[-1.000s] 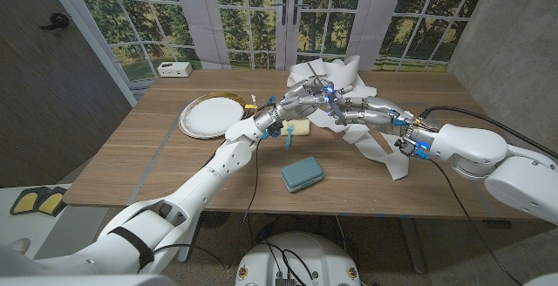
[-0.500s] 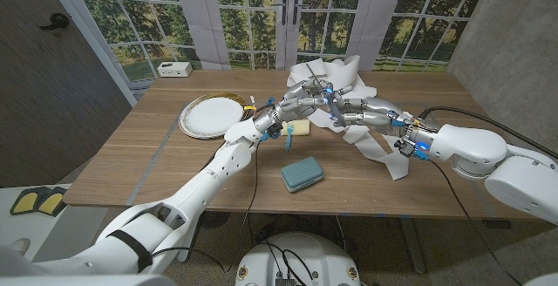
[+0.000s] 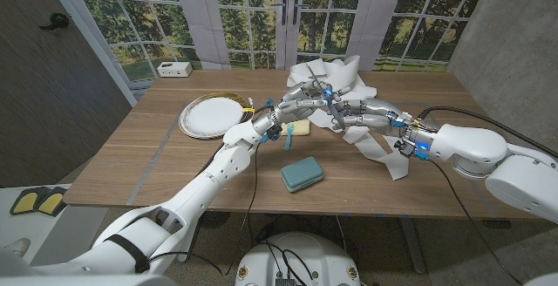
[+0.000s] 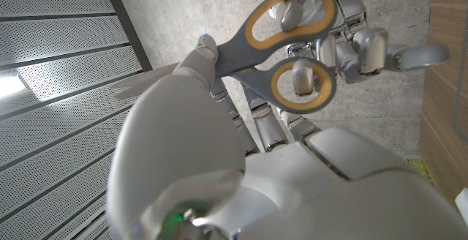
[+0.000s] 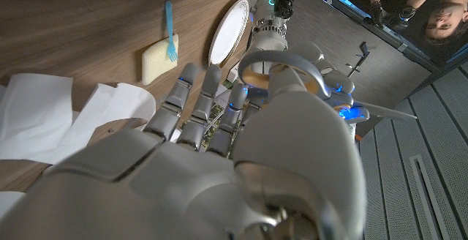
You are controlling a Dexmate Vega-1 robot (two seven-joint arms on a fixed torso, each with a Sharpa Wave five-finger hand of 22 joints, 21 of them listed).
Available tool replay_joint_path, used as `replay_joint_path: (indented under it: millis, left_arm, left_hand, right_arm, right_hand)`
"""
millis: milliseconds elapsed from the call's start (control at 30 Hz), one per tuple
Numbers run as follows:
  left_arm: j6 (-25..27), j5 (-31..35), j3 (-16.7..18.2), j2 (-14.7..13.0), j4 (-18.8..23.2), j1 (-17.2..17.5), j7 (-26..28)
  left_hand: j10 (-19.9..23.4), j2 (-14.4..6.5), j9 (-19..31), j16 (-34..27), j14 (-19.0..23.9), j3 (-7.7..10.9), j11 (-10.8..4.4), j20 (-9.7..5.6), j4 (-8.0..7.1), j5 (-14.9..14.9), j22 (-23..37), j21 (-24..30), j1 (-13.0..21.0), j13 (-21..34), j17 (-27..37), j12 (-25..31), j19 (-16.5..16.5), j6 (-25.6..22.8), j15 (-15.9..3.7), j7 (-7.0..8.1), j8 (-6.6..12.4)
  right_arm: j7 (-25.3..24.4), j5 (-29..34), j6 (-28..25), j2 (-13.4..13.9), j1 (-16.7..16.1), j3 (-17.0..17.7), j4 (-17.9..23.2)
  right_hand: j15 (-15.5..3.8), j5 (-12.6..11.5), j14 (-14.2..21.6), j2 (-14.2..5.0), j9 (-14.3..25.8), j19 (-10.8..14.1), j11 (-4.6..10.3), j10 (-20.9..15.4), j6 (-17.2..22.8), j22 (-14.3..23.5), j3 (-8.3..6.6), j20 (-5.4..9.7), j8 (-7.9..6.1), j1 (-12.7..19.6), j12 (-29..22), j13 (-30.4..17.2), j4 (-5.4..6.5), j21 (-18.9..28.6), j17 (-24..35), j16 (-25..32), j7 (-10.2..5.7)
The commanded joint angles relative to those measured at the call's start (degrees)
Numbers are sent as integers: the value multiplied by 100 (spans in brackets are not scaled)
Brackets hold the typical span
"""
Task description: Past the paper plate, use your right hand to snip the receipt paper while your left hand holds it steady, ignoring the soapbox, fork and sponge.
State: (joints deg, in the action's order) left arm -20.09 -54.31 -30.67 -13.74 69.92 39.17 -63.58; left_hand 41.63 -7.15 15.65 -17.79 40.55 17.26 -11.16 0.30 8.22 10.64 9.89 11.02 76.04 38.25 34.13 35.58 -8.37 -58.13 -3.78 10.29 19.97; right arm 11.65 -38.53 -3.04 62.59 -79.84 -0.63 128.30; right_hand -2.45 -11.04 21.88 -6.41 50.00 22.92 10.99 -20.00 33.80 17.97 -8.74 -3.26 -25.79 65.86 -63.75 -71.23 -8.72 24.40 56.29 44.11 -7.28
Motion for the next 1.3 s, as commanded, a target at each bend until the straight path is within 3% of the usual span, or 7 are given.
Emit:
replay_joint_path:
  millis: [33, 300, 500, 600, 800, 900, 1300]
  left_arm:
    - [-94, 42, -8, -95, 158, 86, 125]
    - [-175, 77, -40, -145, 255, 118, 152]
    - [-186, 51, -60, -159, 271, 121, 111]
    - [-181, 44, -67, -181, 305, 137, 108]
    - [-178, 40, -72, -231, 361, 152, 104]
    - [-178, 40, -73, -254, 385, 159, 106]
    - [-250, 54, -53, -339, 538, 243, 199]
  left_hand:
    - [60, -220, 41, -44, 32, -19, -9, -33, -6, 32, -3, -2, 181, 11, 14, -23, 8, -144, -1005, 90, 335]
    - [70, -214, 26, -47, 29, -35, -7, -31, -9, 33, -3, -1, 189, 40, 17, -42, 6, -134, -1006, 91, 345]
    - [68, -217, 27, -47, 24, -43, -8, -30, -12, 40, -3, -1, 199, 45, 17, -72, 6, -133, -1006, 101, 363]
    - [67, -220, 24, -45, 18, -46, -9, -29, -13, 41, -3, -1, 206, 42, 16, -91, 6, -125, -1006, 90, 367]
    - [87, -228, 22, -53, 24, -59, -9, -29, -21, 43, -3, -1, 214, 70, 20, -108, 6, -115, -1005, 89, 385]
    - [91, -228, 14, -58, 30, -64, -9, -27, -23, 42, -3, -1, 218, 82, 22, -118, 5, -121, -1005, 74, 393]
    - [121, -227, 6, -65, 32, -86, -7, -24, -28, 39, -3, -1, 230, 125, 25, -145, 6, -112, -1006, 84, 422]
  right_arm:
    - [8, -43, -38, -10, 33, -33, -17]
    - [6, -55, -10, 1, -102, 50, 49]
    - [54, -131, 4, -32, -193, 121, 55]
    - [48, -151, -14, -46, -222, 135, 70]
    - [-54, -123, -50, -93, -308, 191, 145]
    - [-124, -105, -78, -126, -346, 210, 191]
    - [-26, -93, -138, -107, -263, 134, 219]
  right_hand:
    - [-1044, 11, 119, -10, 3, -8, 27, -57, 122, 52, 1, 47, -47, 82, -183, -13, -24, 76, 82, 49, -4]
    - [-1000, 37, 21, 43, 98, -119, -52, 110, 63, 112, 47, -37, -54, -61, -534, 2, 69, 147, 59, -228, 34]
    - [-648, 28, -395, 126, -442, -362, -315, 705, -389, 91, -12, -148, 667, -314, 424, 1318, 115, 333, -771, -1498, -127]
    - [-517, 25, -529, 138, -573, -443, -579, 982, -365, 69, -36, -161, 747, -345, 846, 1651, 107, 360, -997, -1726, -164]
    - [-476, 12, -480, 94, -728, -503, -709, 1066, -280, 22, -113, -122, 816, -312, 1330, 2133, 72, 405, -1268, -1907, -116]
    - [-497, -20, -357, 5, -829, -554, -585, 290, -212, -35, -216, -95, 849, -185, 1501, 2632, 21, 452, -1477, -1987, -59]
    - [-646, 8, -210, 55, -934, -640, -198, -974, -240, -141, -165, -102, 897, -147, 1864, 3453, 71, 562, -1637, -1913, -54]
